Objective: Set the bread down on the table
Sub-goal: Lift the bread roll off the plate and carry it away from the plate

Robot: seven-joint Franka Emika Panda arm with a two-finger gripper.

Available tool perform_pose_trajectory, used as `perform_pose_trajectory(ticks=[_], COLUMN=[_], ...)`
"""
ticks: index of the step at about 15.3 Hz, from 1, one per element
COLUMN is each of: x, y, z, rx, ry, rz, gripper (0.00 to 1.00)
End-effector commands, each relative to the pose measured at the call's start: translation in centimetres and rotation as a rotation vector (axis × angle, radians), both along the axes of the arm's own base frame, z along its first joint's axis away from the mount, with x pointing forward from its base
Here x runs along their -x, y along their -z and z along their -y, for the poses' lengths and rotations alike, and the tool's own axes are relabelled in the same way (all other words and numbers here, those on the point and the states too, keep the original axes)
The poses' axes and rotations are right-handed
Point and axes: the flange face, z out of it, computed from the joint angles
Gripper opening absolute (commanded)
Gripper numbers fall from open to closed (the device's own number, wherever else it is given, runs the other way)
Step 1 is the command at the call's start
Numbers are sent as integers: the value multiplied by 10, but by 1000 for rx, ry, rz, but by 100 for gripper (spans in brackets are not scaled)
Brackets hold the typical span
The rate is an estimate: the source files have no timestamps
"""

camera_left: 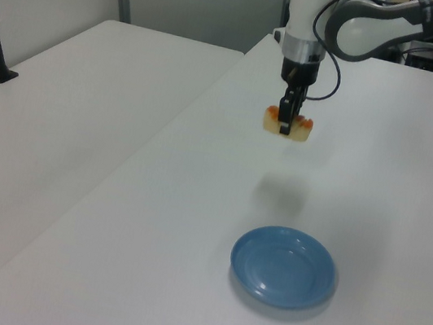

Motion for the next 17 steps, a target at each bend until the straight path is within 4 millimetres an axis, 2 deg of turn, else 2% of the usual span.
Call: perform_pose_trajectory(ticks=[1,4,6,9,11,14,16,17], x=[-2,3,6,1,0,7,10,10], y=[8,21,31,72,91,90,90,93], z=[67,138,177,221,242,284,297,299], rx=[61,72,78,73,72,103,118,119], ry=[-84,-133,-119,-56,-29,5,14,15], rz=[-44,-103,-124,-114,-95,-77,-66,-65], gripper=[61,61,61,61,61,61,61,67])
